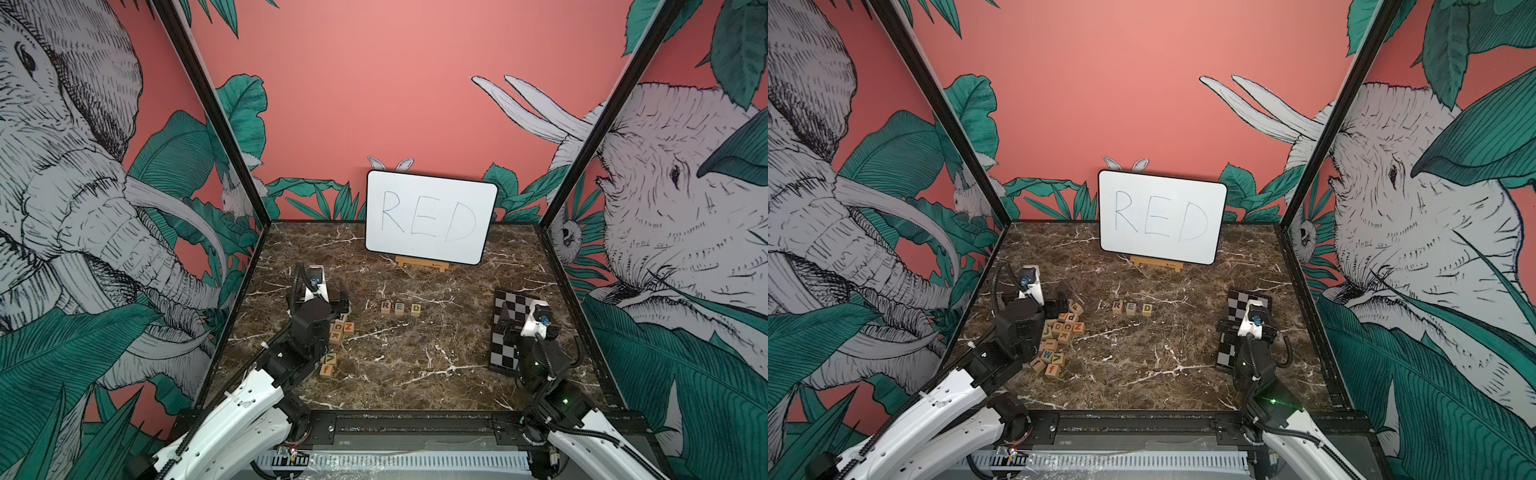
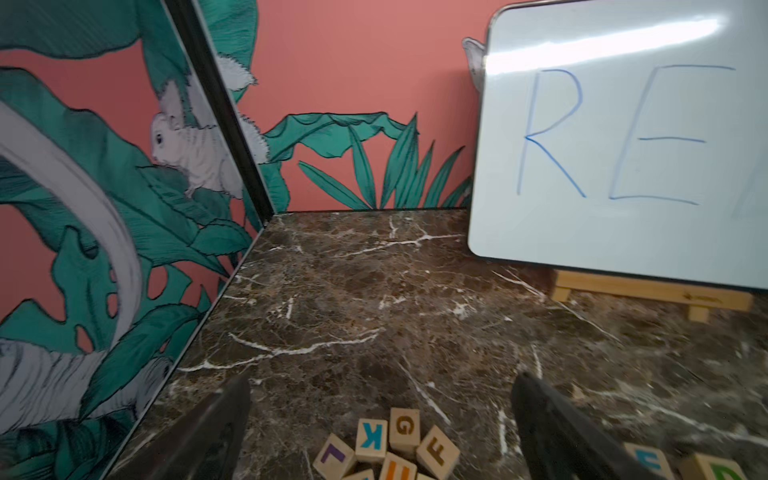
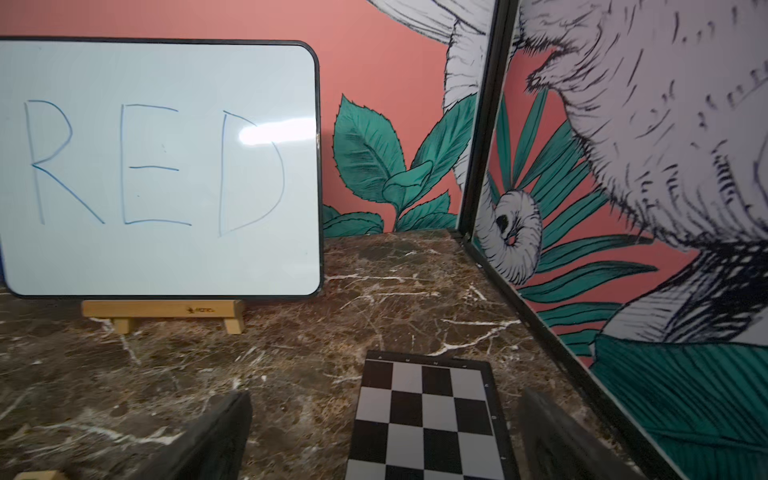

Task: Assemble the uppercase word "red" with letter blocks
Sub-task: Reset both arms

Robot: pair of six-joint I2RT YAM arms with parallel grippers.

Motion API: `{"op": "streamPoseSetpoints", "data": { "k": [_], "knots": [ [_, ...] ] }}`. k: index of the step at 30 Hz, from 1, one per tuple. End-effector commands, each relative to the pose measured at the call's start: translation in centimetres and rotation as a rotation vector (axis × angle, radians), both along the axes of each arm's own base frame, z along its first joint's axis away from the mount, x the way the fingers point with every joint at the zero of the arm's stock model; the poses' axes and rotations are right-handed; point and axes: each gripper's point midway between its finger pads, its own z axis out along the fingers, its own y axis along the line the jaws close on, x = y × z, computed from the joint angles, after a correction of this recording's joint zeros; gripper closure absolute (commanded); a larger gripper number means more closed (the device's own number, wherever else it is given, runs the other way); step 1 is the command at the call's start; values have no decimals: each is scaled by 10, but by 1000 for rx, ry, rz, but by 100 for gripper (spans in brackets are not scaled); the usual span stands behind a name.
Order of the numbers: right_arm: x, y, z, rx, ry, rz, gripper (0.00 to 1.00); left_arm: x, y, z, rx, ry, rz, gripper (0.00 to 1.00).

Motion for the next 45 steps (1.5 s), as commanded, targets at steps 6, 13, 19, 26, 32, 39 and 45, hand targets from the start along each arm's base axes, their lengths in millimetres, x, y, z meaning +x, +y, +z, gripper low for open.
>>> {"op": "streamPoseSetpoints", "data": {
  "k": [6,13,19,26,32,39,45],
  "knots": [
    [18,-37,17,-51,-57,-199,1,12,69,-29,57,-63,299,1],
    [33,-60,-8,-70,24,-274,1,20,96,-82,117,23,304,1],
    [52,-65,-41,-94,128,-277,1,34,94,-118,168,131,243,1],
    [73,-57,-61,-136,167,-240,0,51,96,-126,104,125,199,1],
    [96,-51,-65,-119,162,-185,1,63,97,-126,50,77,151,1],
    [116,-47,-92,-94,188,-124,1,83,88,-135,34,46,85,1],
    [124,-48,-98,-87,234,-111,1,100,80,-153,42,117,39,1]
  ]
}}
